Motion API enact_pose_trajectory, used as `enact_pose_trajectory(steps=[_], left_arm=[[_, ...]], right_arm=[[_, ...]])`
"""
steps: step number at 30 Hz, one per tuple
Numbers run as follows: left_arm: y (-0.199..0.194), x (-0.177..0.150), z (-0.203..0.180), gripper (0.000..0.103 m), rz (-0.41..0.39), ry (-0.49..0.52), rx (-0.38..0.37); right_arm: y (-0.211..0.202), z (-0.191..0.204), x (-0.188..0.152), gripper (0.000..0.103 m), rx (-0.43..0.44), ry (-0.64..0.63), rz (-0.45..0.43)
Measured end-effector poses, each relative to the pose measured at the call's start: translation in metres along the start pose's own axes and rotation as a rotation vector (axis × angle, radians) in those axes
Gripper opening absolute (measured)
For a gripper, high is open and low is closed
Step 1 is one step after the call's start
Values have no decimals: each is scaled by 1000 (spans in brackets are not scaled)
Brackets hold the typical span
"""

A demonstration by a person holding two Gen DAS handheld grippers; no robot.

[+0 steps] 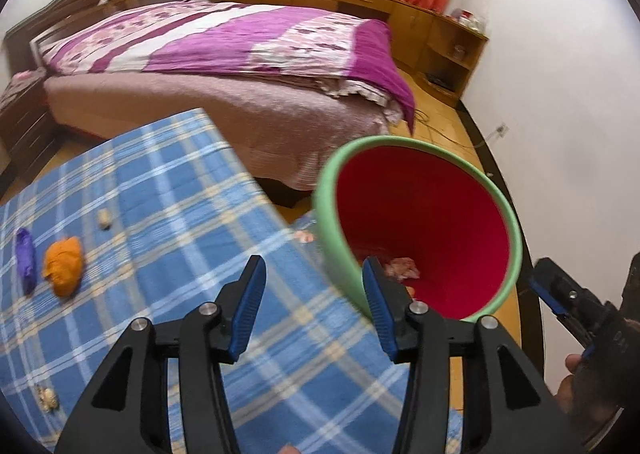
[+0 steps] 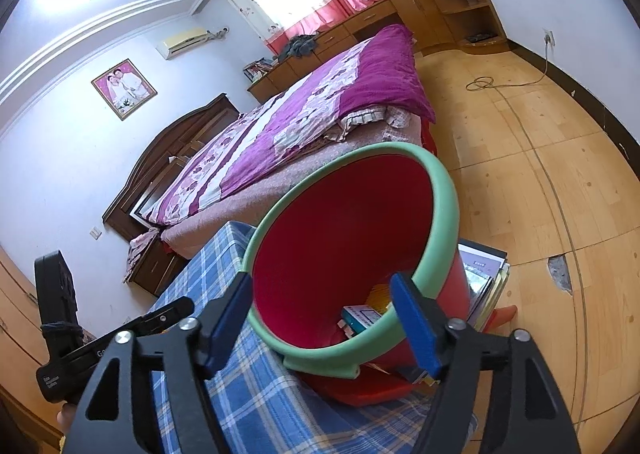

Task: Collect trash
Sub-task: 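Move both tools back over the table toward the purple bag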

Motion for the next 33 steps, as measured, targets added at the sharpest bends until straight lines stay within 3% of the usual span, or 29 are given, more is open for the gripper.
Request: enact_pose_trajectory(steps=[19,33], left_arm=[[-30,11,167,55,-66,-194,257],[-5,1,277,55,-15,-319,388]], right_arm=[[40,102,-3,82,76,-151,99],[108,146,-27,84,87,-188,225]])
Point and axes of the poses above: each gripper's, at about its wrist camera, not at the fingertips, and y roughly the way its jaws point, z to its left, x to its top, the point moved 10 cm from there along y, roughly the way its jaws point, and after that the axes turned 6 degrees about x, right-handed, at the moved point
